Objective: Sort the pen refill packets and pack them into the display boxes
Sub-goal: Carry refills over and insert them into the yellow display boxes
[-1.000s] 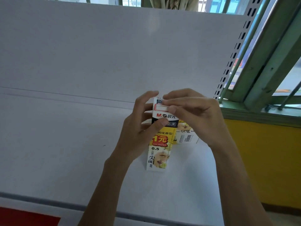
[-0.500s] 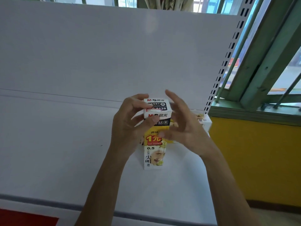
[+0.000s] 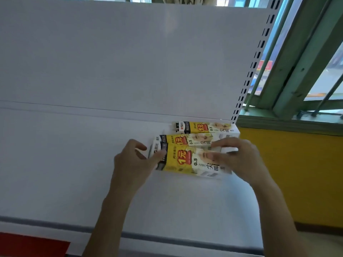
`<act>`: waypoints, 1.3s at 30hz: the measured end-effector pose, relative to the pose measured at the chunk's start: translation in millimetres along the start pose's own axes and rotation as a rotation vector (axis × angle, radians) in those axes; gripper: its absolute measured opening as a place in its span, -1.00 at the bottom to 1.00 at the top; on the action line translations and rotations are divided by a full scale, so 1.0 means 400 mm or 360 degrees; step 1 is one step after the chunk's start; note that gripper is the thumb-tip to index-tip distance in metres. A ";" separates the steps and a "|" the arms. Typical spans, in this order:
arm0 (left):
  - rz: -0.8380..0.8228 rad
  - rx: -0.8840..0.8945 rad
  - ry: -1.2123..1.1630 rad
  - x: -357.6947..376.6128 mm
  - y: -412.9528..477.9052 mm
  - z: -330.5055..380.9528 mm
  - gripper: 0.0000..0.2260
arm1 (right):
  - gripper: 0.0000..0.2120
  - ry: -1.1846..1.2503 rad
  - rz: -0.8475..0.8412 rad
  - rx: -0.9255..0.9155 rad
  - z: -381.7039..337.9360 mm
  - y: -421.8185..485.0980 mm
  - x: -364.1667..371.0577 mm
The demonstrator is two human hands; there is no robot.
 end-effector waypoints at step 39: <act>-0.0518 -0.0136 -0.0409 0.146 0.129 -0.038 -0.34 | -0.37 -0.0752 0.0059 0.0025 0.146 0.292 -0.003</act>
Point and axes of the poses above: each hand's wrist, its own y-axis towards the middle knuckle, its own x-axis out of the palm, z = x × y, the point moved 9 cm from there along y, towards the middle knuckle, and after that the axes turned 15 degrees about -y, right-handed, at the moved point
